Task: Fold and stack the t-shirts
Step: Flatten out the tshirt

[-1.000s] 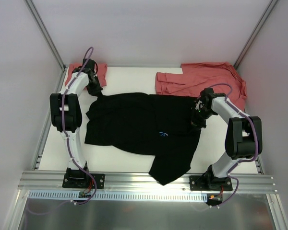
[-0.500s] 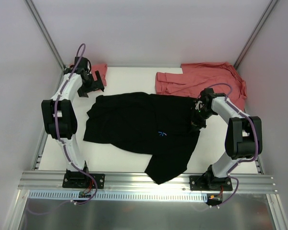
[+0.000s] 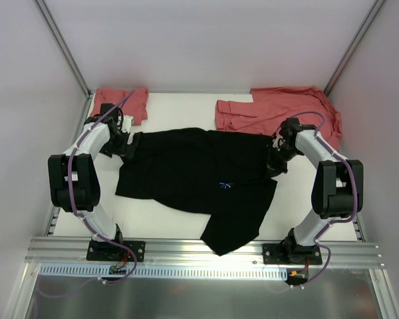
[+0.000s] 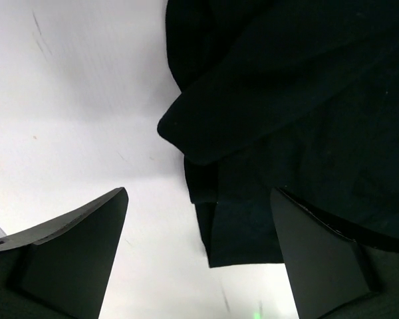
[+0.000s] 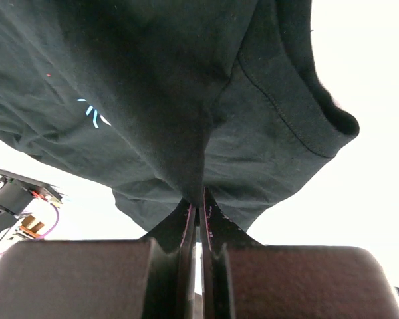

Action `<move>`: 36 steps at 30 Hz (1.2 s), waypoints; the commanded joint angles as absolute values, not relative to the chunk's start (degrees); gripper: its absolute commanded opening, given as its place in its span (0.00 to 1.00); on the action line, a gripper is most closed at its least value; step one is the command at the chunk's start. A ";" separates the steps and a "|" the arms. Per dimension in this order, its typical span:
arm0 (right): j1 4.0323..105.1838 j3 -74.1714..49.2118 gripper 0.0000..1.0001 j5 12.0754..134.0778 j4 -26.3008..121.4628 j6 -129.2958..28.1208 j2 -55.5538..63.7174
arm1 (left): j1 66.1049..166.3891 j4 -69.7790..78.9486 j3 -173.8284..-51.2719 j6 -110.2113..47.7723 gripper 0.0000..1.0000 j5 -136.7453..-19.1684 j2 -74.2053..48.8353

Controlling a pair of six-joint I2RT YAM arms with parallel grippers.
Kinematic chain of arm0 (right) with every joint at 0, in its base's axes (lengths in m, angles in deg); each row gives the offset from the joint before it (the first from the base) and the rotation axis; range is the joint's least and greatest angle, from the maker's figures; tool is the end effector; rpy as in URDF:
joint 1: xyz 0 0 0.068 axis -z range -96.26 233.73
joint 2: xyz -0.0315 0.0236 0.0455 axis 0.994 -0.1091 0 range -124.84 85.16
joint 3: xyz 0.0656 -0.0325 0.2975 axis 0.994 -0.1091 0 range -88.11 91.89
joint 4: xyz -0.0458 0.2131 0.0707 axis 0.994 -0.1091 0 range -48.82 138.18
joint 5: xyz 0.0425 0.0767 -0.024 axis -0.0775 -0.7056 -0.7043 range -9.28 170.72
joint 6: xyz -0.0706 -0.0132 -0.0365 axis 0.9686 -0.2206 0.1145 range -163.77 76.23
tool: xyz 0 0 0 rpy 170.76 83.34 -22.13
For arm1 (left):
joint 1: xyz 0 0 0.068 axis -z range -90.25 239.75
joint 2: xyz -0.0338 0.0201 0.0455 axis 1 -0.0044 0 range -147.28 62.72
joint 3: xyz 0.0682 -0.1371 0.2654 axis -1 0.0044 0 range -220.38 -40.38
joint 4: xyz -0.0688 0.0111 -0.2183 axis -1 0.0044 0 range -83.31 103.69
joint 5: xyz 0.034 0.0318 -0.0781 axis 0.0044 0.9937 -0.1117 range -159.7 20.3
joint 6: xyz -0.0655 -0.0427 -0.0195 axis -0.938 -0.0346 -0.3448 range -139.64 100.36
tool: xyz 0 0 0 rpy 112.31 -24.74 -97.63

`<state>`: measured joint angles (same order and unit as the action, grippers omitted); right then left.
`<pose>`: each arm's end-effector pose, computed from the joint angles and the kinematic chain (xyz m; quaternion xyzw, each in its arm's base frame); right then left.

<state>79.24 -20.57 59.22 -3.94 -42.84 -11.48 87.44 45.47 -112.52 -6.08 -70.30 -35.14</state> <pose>0.2857 0.0481 0.2230 -0.0606 0.9778 0.1882 0.0694 0.3378 0.0129 0.2424 0.0968 0.9705 0.0254 0.2192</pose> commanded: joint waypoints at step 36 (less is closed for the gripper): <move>80.04 -20.61 0.00 61.03 -7.81 -41.05 -11.08 | 84.12 39.65 -114.82 1.89 0.59 -83.32 -40.46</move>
